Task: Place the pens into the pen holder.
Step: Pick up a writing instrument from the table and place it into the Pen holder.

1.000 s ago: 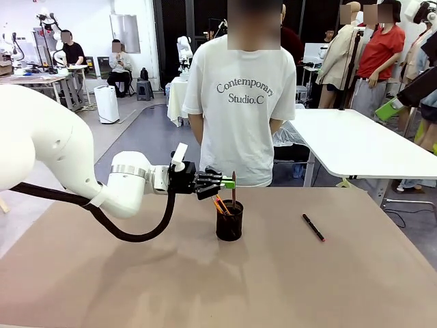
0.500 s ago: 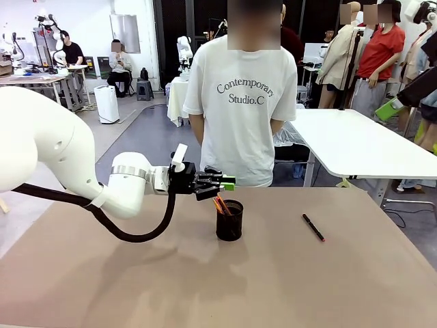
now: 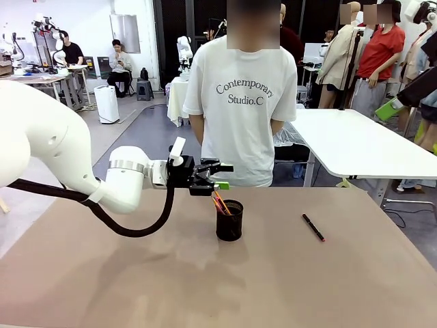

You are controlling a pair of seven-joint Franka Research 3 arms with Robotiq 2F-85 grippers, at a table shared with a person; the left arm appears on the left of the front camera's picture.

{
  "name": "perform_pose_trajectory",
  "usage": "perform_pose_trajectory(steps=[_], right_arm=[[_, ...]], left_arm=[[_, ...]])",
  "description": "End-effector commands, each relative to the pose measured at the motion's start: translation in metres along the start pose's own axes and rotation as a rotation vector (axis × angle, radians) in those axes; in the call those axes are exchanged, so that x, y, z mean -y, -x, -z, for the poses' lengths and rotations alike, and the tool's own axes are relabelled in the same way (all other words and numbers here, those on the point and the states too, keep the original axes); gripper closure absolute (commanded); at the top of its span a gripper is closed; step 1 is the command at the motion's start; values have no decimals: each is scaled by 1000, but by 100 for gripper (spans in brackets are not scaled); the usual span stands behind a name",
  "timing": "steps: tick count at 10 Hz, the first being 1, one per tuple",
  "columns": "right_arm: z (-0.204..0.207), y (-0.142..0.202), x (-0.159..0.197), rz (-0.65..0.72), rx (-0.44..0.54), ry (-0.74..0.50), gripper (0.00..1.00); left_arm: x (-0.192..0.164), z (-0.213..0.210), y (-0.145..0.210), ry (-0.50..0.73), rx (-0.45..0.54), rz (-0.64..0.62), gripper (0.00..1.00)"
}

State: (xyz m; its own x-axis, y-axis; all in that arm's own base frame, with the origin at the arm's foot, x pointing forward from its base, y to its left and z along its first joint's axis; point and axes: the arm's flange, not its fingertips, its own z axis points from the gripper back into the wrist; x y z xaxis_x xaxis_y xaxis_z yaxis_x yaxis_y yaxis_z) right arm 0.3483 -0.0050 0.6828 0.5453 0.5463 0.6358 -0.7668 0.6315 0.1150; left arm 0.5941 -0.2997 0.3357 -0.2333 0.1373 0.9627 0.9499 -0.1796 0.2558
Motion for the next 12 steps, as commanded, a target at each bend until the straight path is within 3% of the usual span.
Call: perform_pose_trajectory(steps=[1, 7, 8, 12], right_arm=[[-1, -2, -1, 4, 13, -11, 0], [-1, -2, -1, 4, 13, -11, 0], [-1, -2, -1, 4, 13, -11, 0], [-1, -2, -1, 4, 13, -11, 0]], left_arm=[[12, -2, -11, 4, -17, -8, 0], [14, -7, -25, 1, -75, -21, 0], [9, -3, -16, -6, -29, 1, 0], [9, -3, -16, -6, -29, 1, 0]])
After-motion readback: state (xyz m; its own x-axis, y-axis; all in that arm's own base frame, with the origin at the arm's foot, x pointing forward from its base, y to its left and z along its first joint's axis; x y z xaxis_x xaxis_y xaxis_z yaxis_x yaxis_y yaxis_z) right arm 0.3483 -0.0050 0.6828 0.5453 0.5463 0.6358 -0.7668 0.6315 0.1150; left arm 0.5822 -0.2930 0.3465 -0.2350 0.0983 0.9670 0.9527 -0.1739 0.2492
